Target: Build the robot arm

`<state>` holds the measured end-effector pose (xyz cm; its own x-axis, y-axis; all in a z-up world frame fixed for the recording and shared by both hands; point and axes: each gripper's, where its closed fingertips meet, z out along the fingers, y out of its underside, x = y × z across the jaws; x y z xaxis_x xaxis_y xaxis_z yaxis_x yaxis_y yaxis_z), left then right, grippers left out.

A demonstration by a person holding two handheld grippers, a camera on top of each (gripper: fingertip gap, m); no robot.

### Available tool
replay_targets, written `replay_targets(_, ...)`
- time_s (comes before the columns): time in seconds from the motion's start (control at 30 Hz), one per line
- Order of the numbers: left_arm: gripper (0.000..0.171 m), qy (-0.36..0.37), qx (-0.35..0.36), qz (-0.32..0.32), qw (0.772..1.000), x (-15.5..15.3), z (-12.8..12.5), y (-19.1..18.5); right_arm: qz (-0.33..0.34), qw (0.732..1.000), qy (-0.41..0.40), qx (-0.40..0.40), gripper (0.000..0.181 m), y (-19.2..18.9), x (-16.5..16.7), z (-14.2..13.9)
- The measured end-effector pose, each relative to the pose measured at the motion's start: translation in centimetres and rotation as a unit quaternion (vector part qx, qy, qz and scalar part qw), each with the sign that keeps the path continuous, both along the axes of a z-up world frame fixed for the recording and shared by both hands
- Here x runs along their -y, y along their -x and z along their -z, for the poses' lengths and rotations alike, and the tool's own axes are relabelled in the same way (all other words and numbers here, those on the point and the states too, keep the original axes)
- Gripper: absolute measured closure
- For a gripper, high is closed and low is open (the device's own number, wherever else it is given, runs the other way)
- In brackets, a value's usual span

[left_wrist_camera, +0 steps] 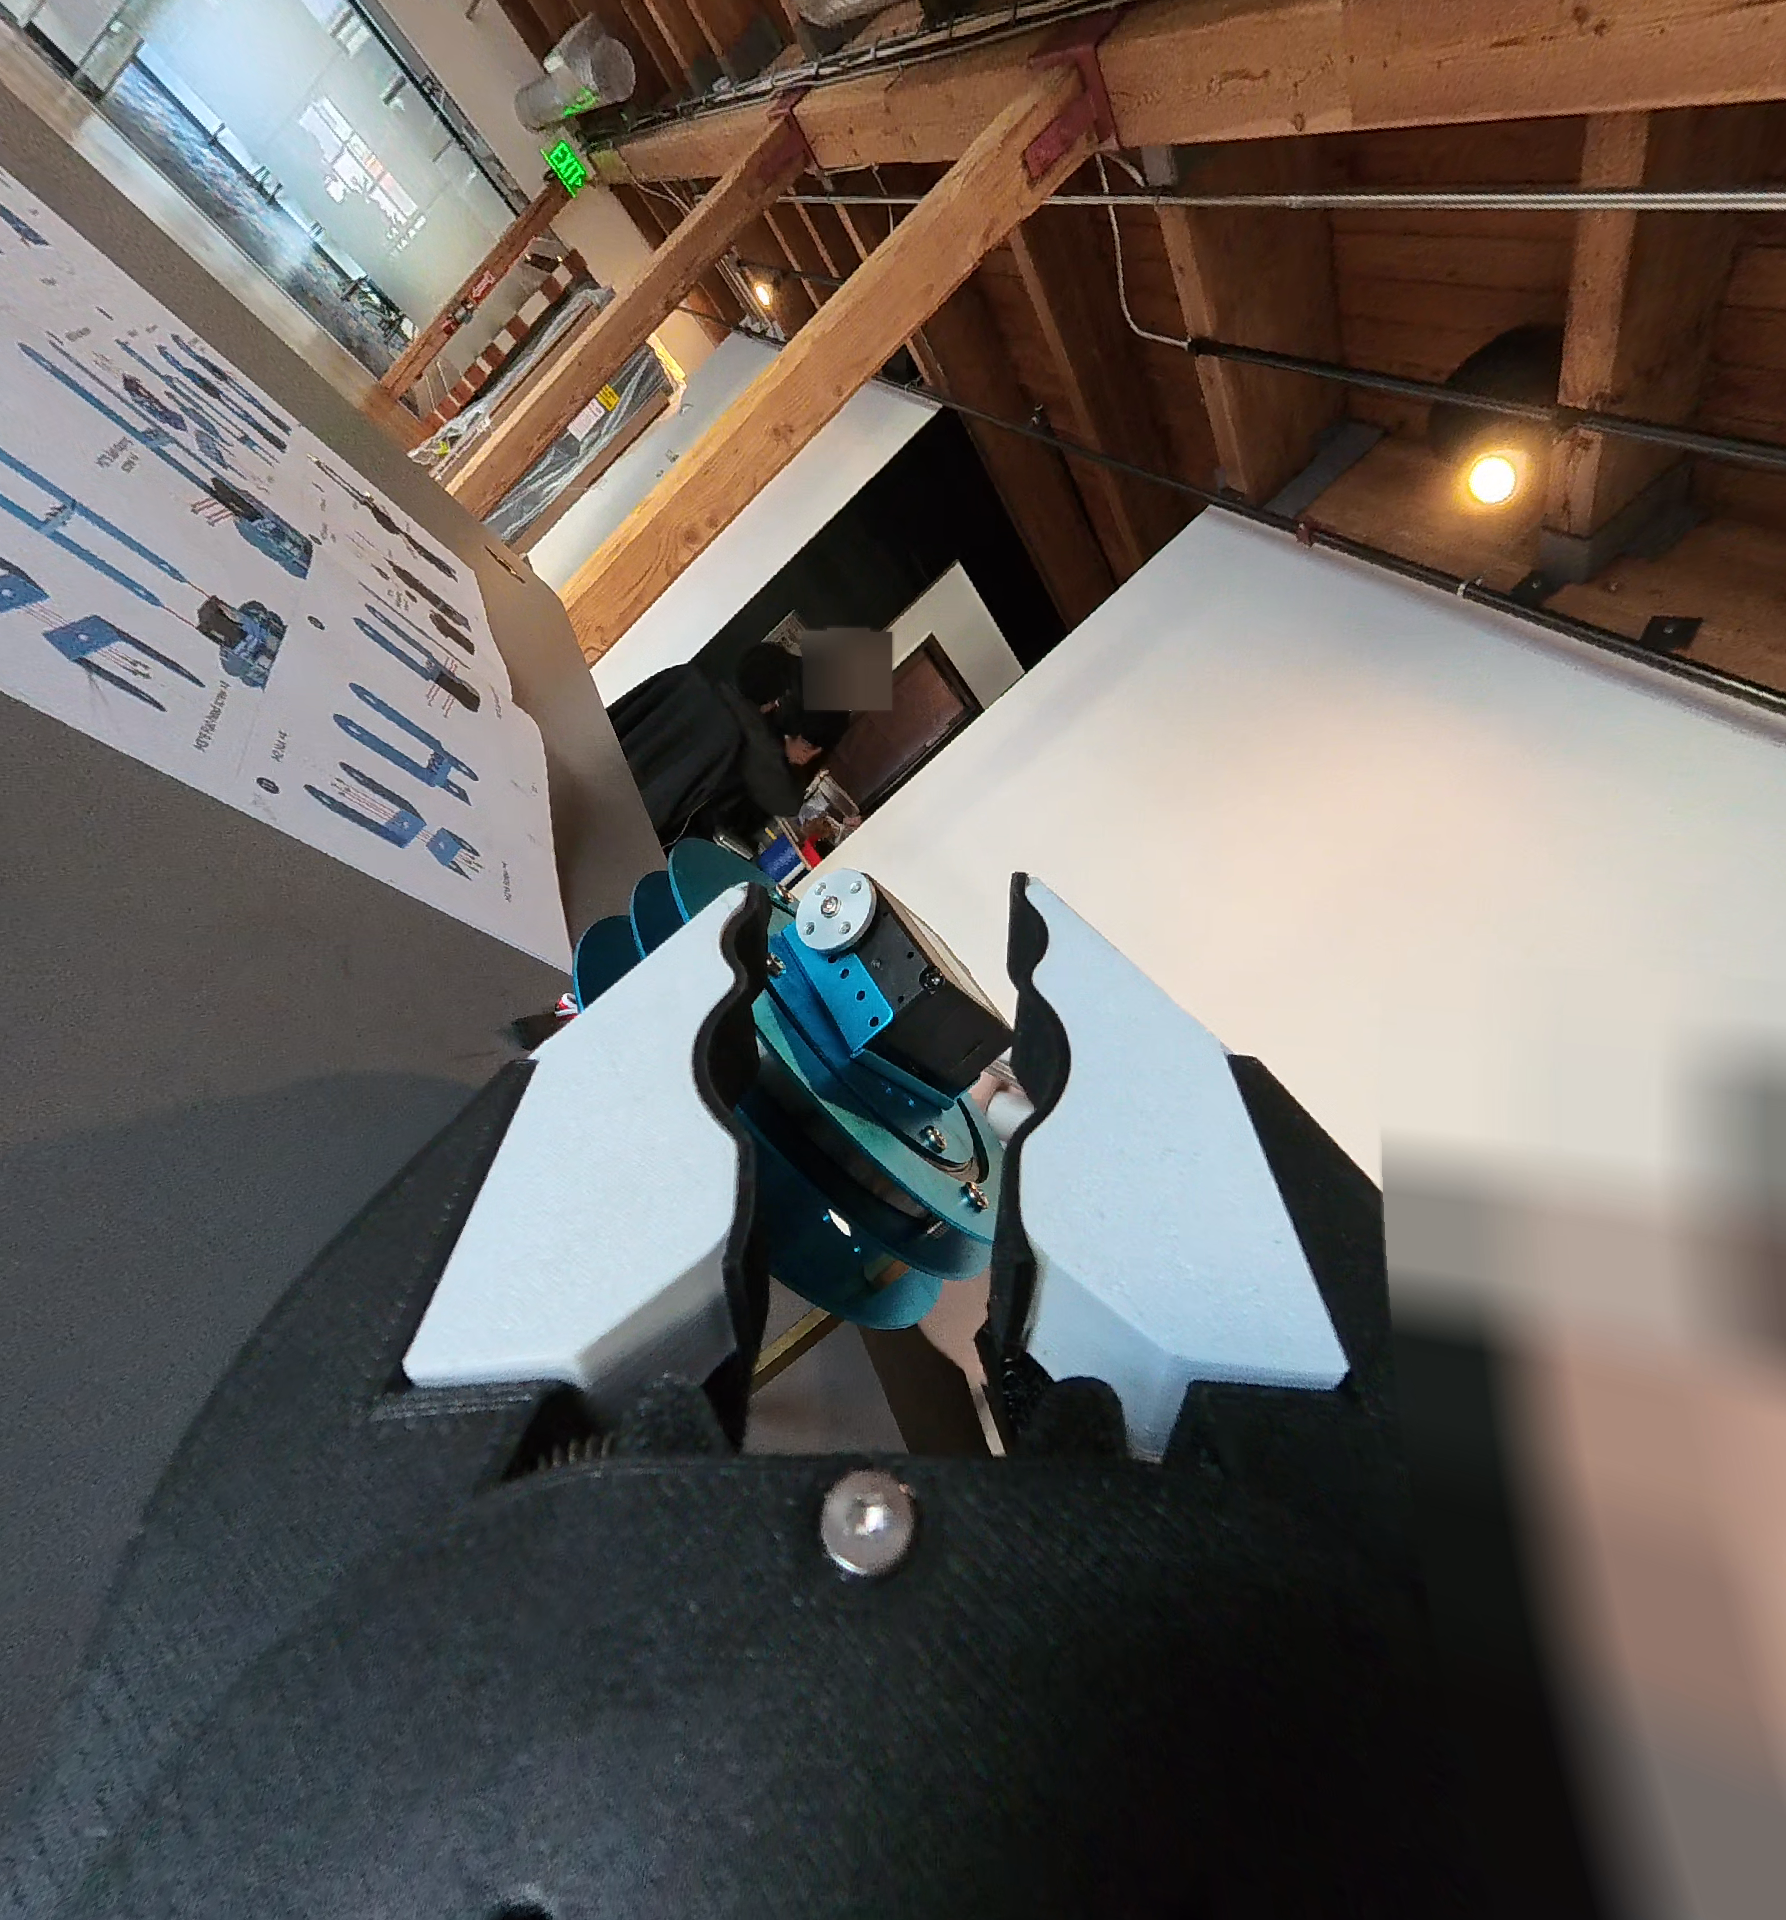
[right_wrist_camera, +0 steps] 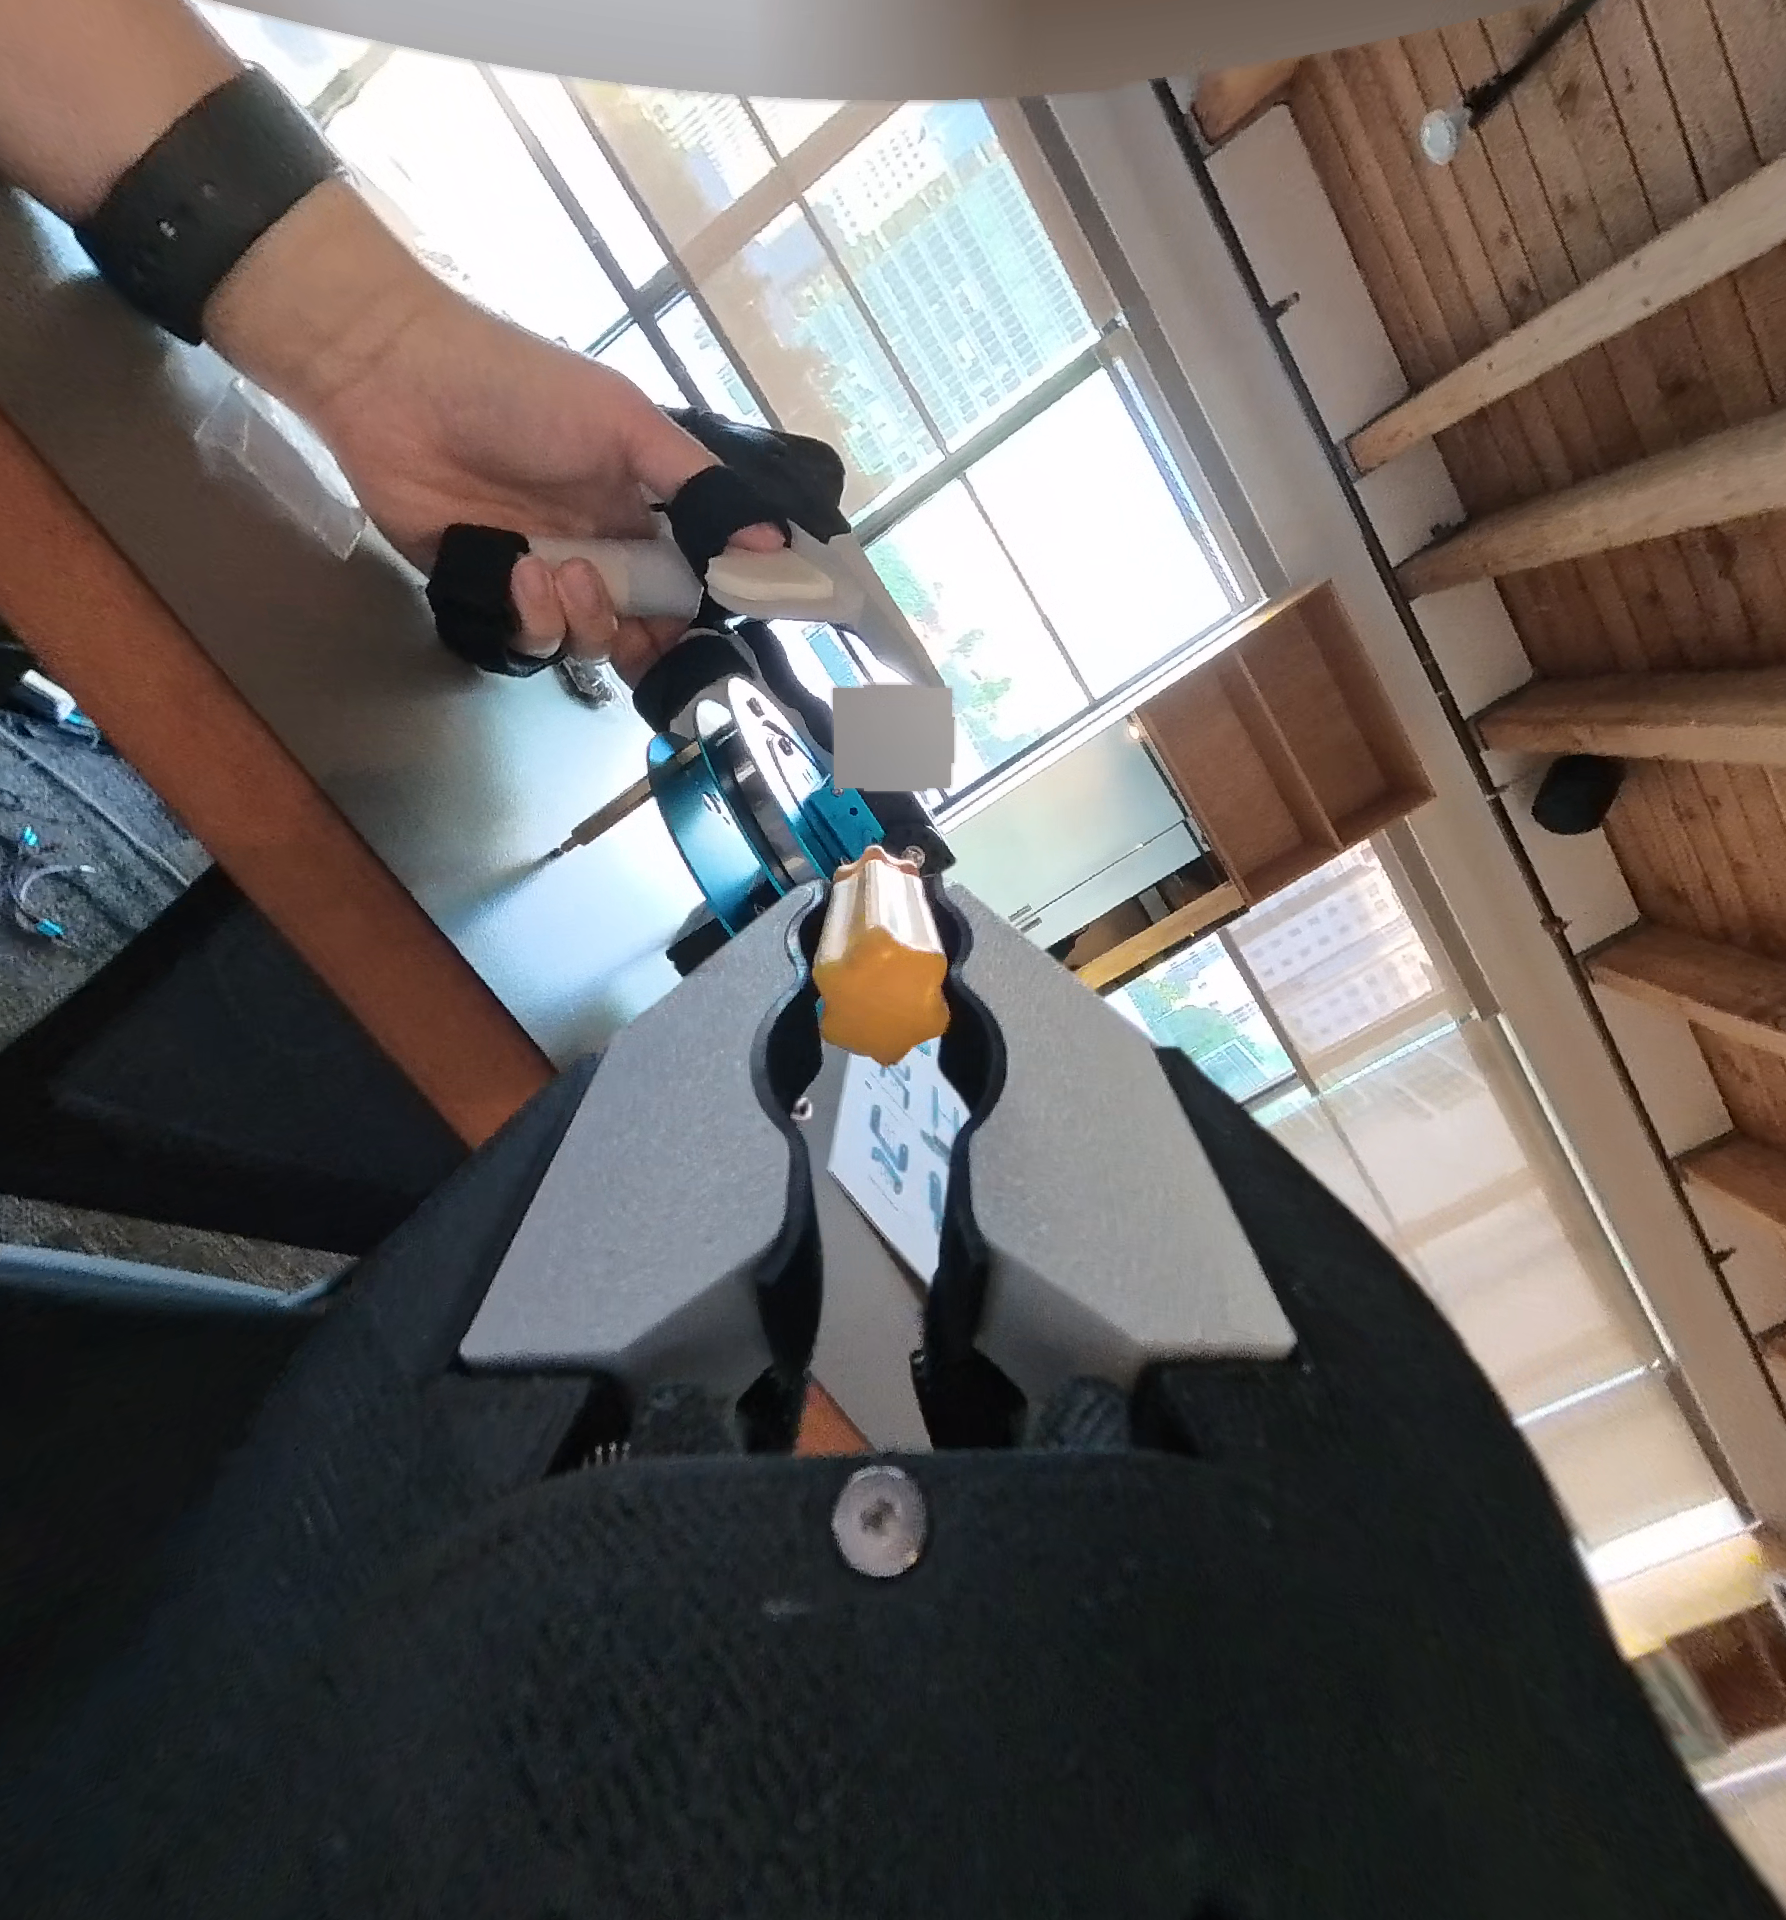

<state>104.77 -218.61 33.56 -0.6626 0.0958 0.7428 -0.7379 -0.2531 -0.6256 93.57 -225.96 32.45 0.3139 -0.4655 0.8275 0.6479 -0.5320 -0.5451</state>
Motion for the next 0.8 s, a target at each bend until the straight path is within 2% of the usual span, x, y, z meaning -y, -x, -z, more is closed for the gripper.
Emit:
replay_targets(0.33, 0.127, 0.004, -0.001, -0.006, 1.0, -0.07, -0.04, -0.18, 0.006, 0.99, -0.128, -0.062, 0.165, -0.2, 0.06, 0.15)
replay_targets(0.8, 0.126, 0.014, -0.006, -0.009, 1.0, -0.14, -0.09, -0.36, 0.022, 0.945, -0.299, -0.131, 0.166, -0.22, 0.11, 0.5)
